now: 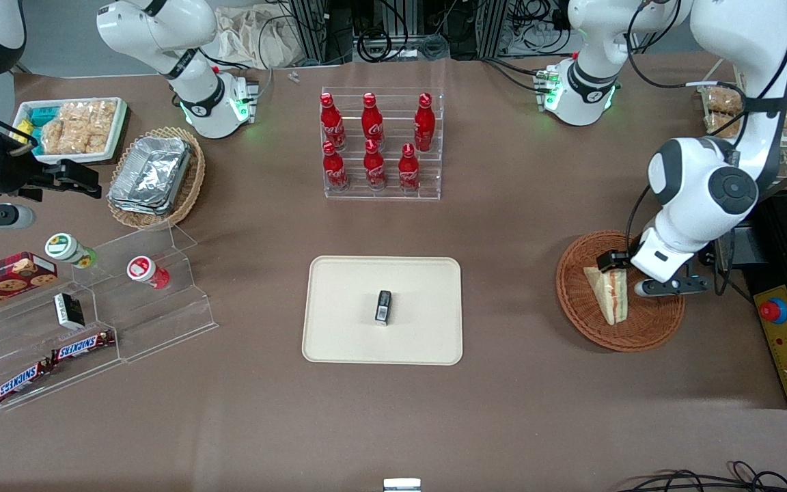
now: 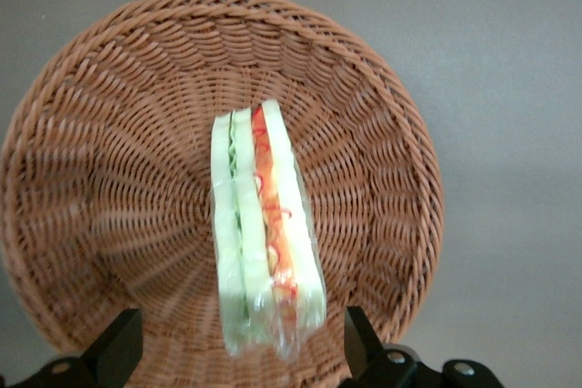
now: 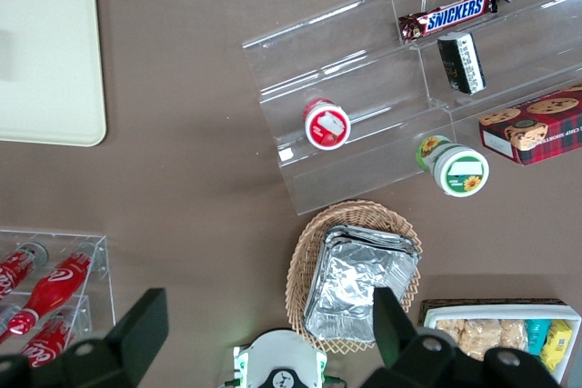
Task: Place sandwich from basket to tray
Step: 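Close the left gripper on the sandwich's wrapped edge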
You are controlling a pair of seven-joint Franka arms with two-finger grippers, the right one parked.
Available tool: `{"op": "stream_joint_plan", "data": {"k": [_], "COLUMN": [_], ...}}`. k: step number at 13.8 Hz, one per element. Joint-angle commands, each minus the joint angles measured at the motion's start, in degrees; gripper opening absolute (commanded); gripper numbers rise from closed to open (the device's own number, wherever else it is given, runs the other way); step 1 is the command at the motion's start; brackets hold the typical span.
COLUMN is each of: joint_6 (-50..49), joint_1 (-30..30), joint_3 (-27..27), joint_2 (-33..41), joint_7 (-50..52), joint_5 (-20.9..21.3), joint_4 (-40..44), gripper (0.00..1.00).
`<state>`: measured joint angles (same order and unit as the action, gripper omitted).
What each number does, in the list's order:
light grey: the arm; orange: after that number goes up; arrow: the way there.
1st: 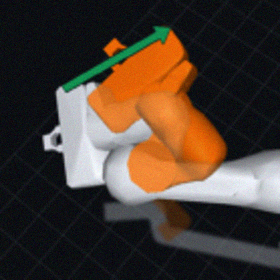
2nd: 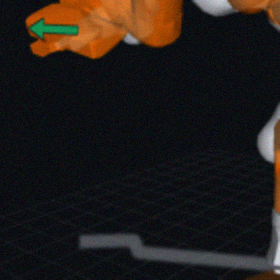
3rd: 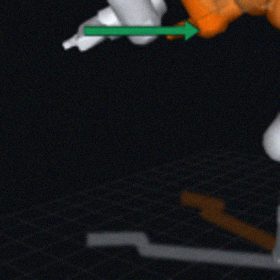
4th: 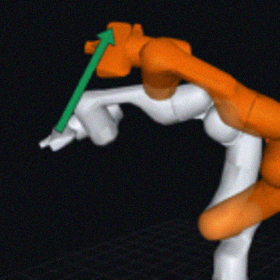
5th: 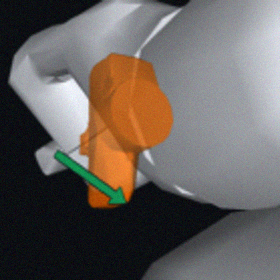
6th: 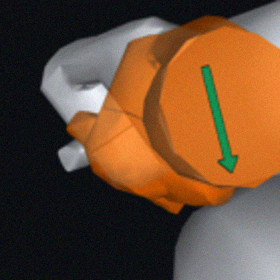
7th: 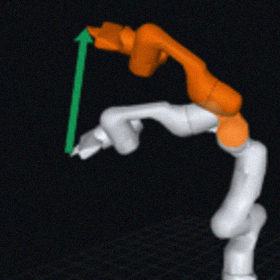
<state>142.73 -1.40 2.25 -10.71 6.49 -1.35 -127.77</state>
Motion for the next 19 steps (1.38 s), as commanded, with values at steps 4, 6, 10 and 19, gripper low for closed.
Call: {"op": "stream_joint_plan", "data": {"k": [4,6,10,19], "joint_6": [6.9,9.0,8.4,-22.8], "joint_1": [-0.4,-0.4,-0.5,-1.2], "joint_3": [-0.1,-0.1,-0.1,1.0], "joint_2": [-1.5,-2.4,-1.9,8.7], "joint_7": [0.7,1.0,1.3,3.7], "joint_5": [-0.8,-0.8,-0.8,-0.8], "joint_4": [-3.1,-3.2,-3.2,8.2], "gripper": [1.0,0.99,0.5,0.0]}}
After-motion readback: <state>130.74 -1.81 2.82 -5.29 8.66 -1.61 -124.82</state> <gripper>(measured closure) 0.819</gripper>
